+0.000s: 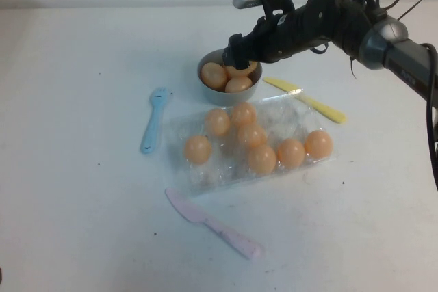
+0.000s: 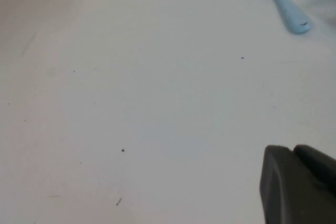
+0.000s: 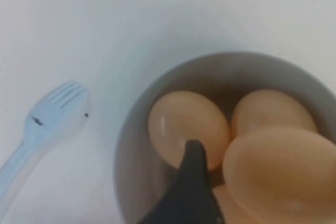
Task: Take an egg out of the egg box
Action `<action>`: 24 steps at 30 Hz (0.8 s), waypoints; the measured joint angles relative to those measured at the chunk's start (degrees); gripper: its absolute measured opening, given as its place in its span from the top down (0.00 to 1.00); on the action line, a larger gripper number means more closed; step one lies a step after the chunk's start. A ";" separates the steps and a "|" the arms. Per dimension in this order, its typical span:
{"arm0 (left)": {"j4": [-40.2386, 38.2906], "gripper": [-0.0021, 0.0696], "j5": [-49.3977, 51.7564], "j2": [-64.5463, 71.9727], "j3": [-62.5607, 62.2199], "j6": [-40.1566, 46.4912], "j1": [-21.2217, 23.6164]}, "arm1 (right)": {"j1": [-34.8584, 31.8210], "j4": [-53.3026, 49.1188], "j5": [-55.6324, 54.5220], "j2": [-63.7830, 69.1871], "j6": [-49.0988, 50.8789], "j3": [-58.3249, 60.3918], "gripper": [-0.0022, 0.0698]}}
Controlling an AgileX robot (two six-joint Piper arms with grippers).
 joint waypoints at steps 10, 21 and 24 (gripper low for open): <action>0.11 0.98 0.00 0.00 0.00 0.00 0.00 | 0.00 0.49 6.25 -0.62 -1.79 -6.05 0.26; 0.11 0.98 0.00 0.00 0.00 0.00 0.00 | 0.00 2.03 15.20 -11.23 -1.87 -7.48 0.97; 0.11 0.98 0.00 0.00 0.00 0.00 0.00 | 0.00 4.48 15.68 -14.55 -4.67 -7.56 0.98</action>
